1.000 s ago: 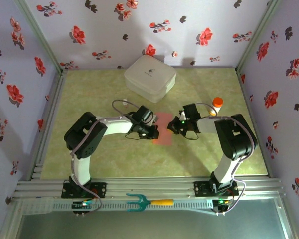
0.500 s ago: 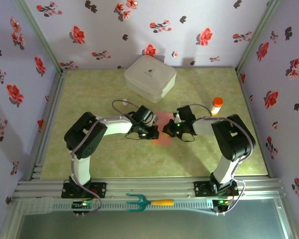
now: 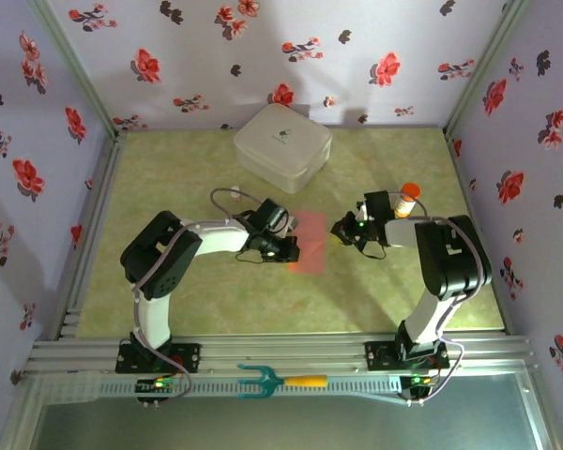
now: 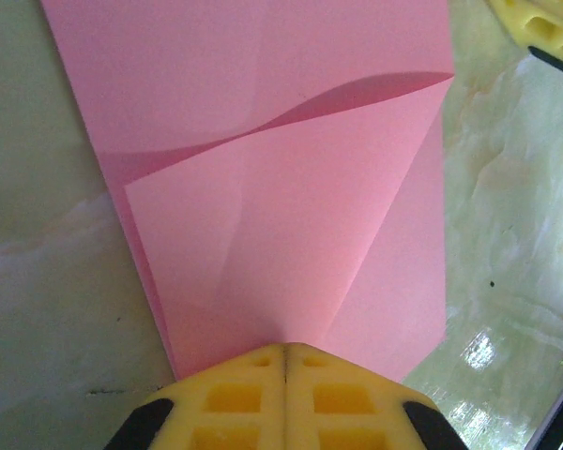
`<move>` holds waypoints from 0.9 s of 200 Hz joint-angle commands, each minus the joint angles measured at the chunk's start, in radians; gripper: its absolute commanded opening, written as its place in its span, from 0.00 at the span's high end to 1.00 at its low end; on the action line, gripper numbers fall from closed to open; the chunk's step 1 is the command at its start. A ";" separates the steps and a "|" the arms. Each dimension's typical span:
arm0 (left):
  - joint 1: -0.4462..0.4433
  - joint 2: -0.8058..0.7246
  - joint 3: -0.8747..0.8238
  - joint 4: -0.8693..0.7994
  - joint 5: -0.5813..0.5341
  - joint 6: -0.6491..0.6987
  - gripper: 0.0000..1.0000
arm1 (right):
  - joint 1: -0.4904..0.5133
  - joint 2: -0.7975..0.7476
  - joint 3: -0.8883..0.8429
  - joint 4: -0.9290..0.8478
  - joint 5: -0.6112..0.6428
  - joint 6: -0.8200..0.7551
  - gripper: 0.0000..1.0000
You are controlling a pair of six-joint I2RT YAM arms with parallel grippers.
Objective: Fold a paper plane with a square sheet of paper (pick it up from the middle)
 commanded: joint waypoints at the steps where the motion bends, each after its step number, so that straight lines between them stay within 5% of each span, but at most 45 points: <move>1: -0.001 -0.034 -0.007 -0.027 -0.011 -0.011 1.00 | 0.011 -0.115 -0.019 -0.065 0.022 -0.024 0.96; 62: 0.019 -0.034 0.175 -0.201 -0.097 0.135 0.93 | 0.121 -0.243 -0.090 -0.218 0.117 0.013 0.80; 118: 0.034 0.065 0.230 -0.232 -0.021 0.182 0.94 | 0.220 -0.290 -0.131 -0.192 0.170 0.099 0.65; 180: 0.032 0.116 0.169 -0.200 -0.031 0.144 0.95 | 0.268 -0.259 -0.127 -0.178 0.143 0.133 0.62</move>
